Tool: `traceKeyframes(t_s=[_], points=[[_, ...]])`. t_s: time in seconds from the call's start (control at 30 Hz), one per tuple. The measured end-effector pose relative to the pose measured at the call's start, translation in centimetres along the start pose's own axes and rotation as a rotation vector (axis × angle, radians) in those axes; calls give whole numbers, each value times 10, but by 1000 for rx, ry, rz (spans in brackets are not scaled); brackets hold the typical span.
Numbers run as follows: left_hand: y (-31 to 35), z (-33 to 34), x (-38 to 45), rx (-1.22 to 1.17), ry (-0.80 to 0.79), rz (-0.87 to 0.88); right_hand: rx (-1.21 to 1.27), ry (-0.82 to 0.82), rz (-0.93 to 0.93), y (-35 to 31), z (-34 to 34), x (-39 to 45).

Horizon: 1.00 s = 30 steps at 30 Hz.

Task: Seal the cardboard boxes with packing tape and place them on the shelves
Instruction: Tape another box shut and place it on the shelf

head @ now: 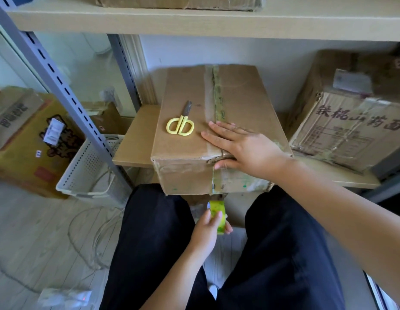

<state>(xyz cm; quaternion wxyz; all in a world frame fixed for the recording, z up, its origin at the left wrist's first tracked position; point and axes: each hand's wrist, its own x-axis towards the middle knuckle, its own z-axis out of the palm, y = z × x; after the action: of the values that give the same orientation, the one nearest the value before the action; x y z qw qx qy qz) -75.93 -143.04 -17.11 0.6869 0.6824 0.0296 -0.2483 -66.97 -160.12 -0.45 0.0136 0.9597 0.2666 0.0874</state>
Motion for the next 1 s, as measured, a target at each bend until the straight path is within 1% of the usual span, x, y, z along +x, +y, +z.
traceKeyframes(t_s=[0.17, 0.27, 0.43, 0.57, 0.63, 0.7, 0.77, 0.83, 0.9, 0.97, 1.0], points=[[14, -3, 41, 80, 39, 12, 9, 20, 0, -1, 2, 0], [17, -3, 49, 136, 59, 51, 14, 22, 4, -1, 2, 0], [9, -6, 57, 158, 15, 98, 2, 17, 20, -3, 3, 0], [10, -17, 60, 266, -38, 113, -14, 3, 28, -4, 3, 0], [9, -23, 58, 217, 12, 128, -19, -4, 49, -6, 2, -2], [10, -25, 54, 50, 83, 134, -32, -13, 71, -9, 2, -3], [11, -26, 51, -84, 133, 94, 1, -29, 92, -13, -1, -4], [11, -26, 48, -123, 143, 87, 83, -23, 133, -19, -9, -1], [11, -27, 47, -130, 157, 87, 142, 28, 161, -33, -19, 12], [11, -26, 47, -138, 173, 71, 135, 106, 124, -52, -21, 32], [12, -26, 47, -137, 169, 64, 135, 119, 105, -60, -19, 43]])
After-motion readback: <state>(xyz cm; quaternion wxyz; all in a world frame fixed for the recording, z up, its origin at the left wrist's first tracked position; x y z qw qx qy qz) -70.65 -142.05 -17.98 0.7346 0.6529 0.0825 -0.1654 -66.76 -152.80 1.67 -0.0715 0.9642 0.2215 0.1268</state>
